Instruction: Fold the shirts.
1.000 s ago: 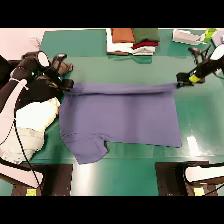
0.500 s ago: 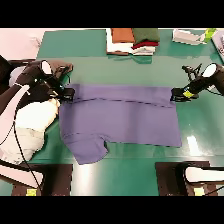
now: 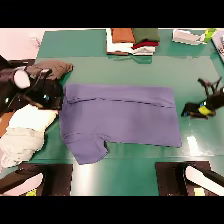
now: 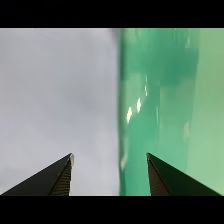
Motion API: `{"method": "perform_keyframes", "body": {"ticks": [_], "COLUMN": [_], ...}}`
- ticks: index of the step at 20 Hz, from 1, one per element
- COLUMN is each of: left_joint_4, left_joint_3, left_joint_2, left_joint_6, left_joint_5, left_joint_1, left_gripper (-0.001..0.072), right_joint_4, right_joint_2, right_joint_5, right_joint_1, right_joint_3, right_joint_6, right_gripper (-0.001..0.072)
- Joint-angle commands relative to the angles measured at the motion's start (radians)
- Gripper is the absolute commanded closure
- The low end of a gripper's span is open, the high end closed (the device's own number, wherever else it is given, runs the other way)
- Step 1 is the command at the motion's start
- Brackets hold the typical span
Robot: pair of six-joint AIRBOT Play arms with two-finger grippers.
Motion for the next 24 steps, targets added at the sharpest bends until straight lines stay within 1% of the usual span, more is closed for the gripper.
{"method": "perform_keyframes", "body": {"ticks": [1, 2, 3, 6, 7, 9, 11, 12, 13, 14, 15, 16, 18, 20, 22, 24], "left_joint_4": [-0.004, -0.009, -0.015, -0.016, -0.016, -0.016, -0.016, -0.016, -0.016, -0.016, -0.015, -0.016, -0.018, -0.051, -0.122, -0.133], "left_joint_3": [-0.211, -0.243, -0.262, -0.274, -0.274, -0.274, -0.274, -0.274, -0.274, -0.274, -0.274, -0.274, -0.283, -0.332, -0.404, -0.468], "left_joint_2": [0.192, 0.222, 0.241, 0.244, 0.244, 0.244, 0.244, 0.244, 0.244, 0.244, 0.244, 0.244, 0.245, 0.245, 0.245, 0.245], "left_joint_6": [-0.065, -0.066, -0.066, -0.064, -0.064, -0.064, -0.064, -0.064, -0.064, -0.064, -0.064, -0.065, -0.065, -0.065, -0.064, -0.07], "left_joint_5": [0.03, 0.032, 0.03, 0.029, 0.032, 0.051, 0.056, 0.055, 0.054, 0.049, 0.038, 0.013, -0.033, -0.049, -0.045, -0.011], "left_joint_1": [0.0, 0.0, 0.0, 0.0, 0.0, 0.0, 0.0, 0.0, 0.0, 0.0, 0.0, 0.0, 0.0, 0.0, -0.002, -0.052], "left_gripper": [0.0284, 0.0283, 0.0283, 0.0283, 0.0283, 0.0283, 0.0283, 0.0283, 0.0283, 0.0283, 0.0283, 0.0283, 0.0283, 0.0282, 0.0282, 0.0282], "right_joint_4": [-0.031, -0.031, -0.031, -0.021, -0.002, 0.051, 0.048, 0.048, 0.048, 0.048, 0.047, 0.045, 0.045, 0.046, 0.047, 0.047], "right_joint_2": [0.134, 0.161, 0.18, 0.19, 0.19, 0.19, 0.19, 0.19, 0.19, 0.19, 0.19, 0.19, 0.19, 0.19, 0.19, 0.19], "right_joint_5": [0.048, 0.046, 0.045, 0.024, 0.016, -0.016, -0.041, -0.051, -0.061, -0.073, -0.084, -0.09, -0.095, -0.094, -0.096, -0.095], "right_joint_1": [-0.05, -0.05, -0.05, -0.05, -0.05, -0.047, -0.023, -0.003, 0.02, 0.046, 0.072, 0.098, 0.132, 0.152, 0.155, 0.155], "right_joint_3": [-0.22, -0.272, -0.313, -0.401, -0.421, -0.439, -0.437, -0.437, -0.437, -0.436, -0.436, -0.434, -0.428, -0.406, -0.38, -0.357], "right_joint_6": [0.008, 0.012, 0.021, 0.027, 0.027, 0.027, 0.039, 0.042, 0.046, 0.046, 0.046, 0.046, 0.053, 0.054, 0.058, 0.058], "right_gripper": [0.0191, 0.0209, 0.0212, 0.0213, 0.023, 0.0254, 0.0264, 0.0281, 0.0325, 0.0421, 0.0548, 0.0697, 0.0693, 0.0693, 0.0693, 0.0693]}}
